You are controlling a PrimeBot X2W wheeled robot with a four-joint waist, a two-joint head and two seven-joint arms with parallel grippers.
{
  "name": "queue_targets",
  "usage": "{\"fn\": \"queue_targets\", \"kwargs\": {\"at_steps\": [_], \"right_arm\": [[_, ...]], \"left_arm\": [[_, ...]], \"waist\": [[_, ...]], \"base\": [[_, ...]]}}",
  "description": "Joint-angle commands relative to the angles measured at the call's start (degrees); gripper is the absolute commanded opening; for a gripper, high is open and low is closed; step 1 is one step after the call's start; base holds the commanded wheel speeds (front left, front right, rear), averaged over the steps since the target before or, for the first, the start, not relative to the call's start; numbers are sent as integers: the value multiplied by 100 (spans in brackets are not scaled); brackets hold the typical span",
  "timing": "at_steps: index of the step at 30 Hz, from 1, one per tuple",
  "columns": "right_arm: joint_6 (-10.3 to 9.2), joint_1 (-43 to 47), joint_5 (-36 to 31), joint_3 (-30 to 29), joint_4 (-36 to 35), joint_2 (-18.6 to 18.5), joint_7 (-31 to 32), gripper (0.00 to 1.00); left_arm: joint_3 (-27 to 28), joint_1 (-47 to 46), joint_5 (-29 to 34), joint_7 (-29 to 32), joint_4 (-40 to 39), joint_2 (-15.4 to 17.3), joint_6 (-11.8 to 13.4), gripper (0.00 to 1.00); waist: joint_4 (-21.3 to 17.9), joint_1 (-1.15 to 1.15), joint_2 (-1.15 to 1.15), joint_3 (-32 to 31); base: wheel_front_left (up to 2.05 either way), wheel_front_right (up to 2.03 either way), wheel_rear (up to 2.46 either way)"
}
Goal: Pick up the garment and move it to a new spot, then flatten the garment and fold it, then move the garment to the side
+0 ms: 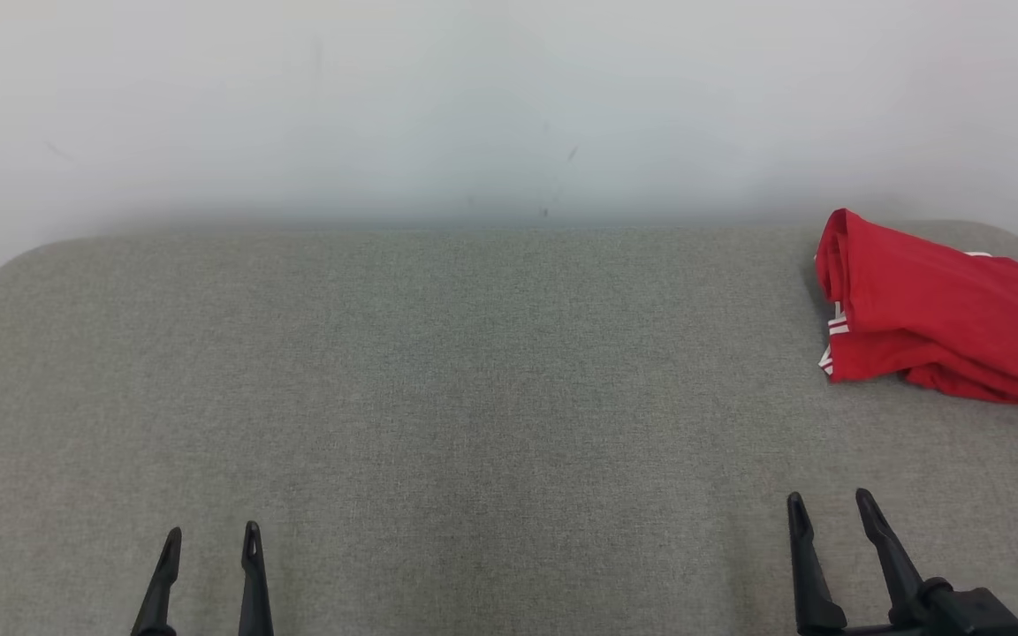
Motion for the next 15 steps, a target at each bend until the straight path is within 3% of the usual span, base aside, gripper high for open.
{"fn": "queue_targets", "kwargs": {"at_steps": [1,15], "right_arm": [[-13,76,102,-38,-7,-9,-8,100],[-13,124,20,-54,81,-7,-7,100]], "left_arm": [[-15,86,31,-5,-33,-5,64,100],[-50,186,23,-5,64,-5,133,100]], "waist": [[-17,1,0,-18],[-3,1,0,-65]], "base": [[0,0,0],[0,0,0]]}}
